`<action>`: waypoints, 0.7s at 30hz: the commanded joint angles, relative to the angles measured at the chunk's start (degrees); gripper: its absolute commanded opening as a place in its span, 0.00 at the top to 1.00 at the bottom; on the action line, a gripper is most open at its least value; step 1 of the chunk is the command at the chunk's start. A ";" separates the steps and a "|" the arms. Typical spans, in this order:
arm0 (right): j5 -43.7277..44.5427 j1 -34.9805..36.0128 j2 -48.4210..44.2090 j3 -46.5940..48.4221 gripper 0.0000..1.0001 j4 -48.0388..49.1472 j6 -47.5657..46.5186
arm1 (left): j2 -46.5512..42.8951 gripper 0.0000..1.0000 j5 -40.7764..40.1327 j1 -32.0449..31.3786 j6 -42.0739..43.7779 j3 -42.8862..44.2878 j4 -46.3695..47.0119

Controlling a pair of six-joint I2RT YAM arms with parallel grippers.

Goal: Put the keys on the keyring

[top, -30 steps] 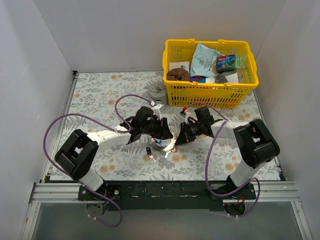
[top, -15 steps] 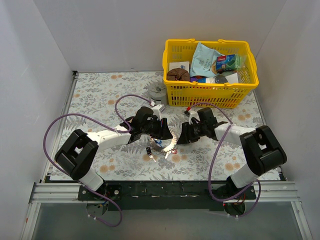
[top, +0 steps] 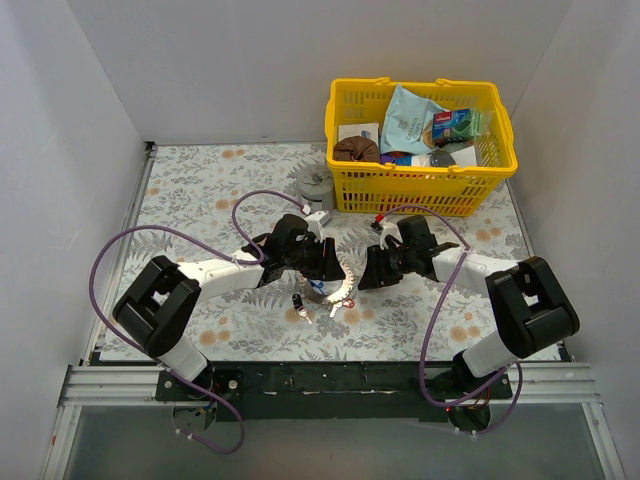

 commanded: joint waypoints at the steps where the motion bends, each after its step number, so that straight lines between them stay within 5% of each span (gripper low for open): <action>1: -2.99 0.13 -1.48 -0.63 0.58 1.49 1.00 | -0.08 0.60 0.70 0.32 0.64 1.21 0.34; 21: -4.49 3.02 3.79 -1.08 0.64 8.17 6.54 | -1.04 0.60 -0.17 0.32 -0.23 0.33 -0.36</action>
